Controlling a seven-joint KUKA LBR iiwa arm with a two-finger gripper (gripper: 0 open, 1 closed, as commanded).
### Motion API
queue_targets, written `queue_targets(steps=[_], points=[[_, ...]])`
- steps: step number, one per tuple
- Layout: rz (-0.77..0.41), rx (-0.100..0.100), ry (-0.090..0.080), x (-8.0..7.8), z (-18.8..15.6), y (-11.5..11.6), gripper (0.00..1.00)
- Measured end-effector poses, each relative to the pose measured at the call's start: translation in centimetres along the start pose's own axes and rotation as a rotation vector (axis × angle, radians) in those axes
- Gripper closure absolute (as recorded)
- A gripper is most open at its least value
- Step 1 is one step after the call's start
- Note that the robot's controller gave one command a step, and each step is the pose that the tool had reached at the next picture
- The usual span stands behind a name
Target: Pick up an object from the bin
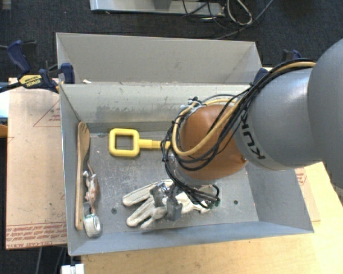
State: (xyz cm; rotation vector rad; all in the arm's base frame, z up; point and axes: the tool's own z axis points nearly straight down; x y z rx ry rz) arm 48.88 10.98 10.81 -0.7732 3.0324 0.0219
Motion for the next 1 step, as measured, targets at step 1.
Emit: queue_targets(steps=[1], points=[[0.058,0.001,-0.009,-2.85,1.48,0.36,1.0]])
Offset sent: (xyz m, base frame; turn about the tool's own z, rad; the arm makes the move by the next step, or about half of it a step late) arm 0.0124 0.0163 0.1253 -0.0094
